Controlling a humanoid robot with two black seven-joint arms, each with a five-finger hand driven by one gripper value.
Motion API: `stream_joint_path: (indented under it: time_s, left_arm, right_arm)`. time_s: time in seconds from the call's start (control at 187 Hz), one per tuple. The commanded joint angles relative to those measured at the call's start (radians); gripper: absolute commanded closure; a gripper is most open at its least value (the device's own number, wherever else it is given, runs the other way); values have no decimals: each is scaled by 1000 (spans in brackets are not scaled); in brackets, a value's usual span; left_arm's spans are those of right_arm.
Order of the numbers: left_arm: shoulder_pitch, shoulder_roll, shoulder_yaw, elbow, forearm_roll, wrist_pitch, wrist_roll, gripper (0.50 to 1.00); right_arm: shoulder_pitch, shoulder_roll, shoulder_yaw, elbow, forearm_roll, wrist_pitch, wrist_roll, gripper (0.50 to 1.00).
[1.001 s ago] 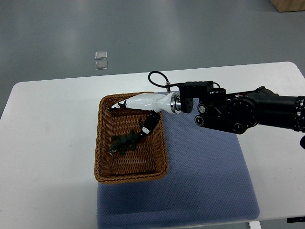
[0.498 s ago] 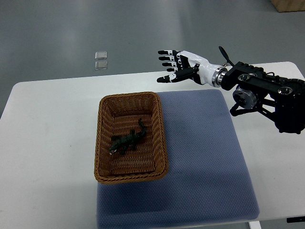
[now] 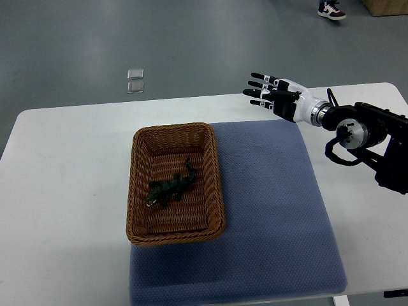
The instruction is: Place crocodile in brown basket with right hand
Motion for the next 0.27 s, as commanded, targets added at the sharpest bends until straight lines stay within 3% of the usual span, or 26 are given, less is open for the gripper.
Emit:
stream_joint_path:
  time_s: [0.0, 0.268]
  left_arm:
    - [0, 0, -1, -1, 0, 0, 0, 500]
    - [0, 0, 0, -1, 0, 0, 0, 500]
  right_arm:
    - [-1, -1, -2, -1, -2, 2, 2, 572]
    - [-3, -1, 2, -1, 12, 3, 2, 572]
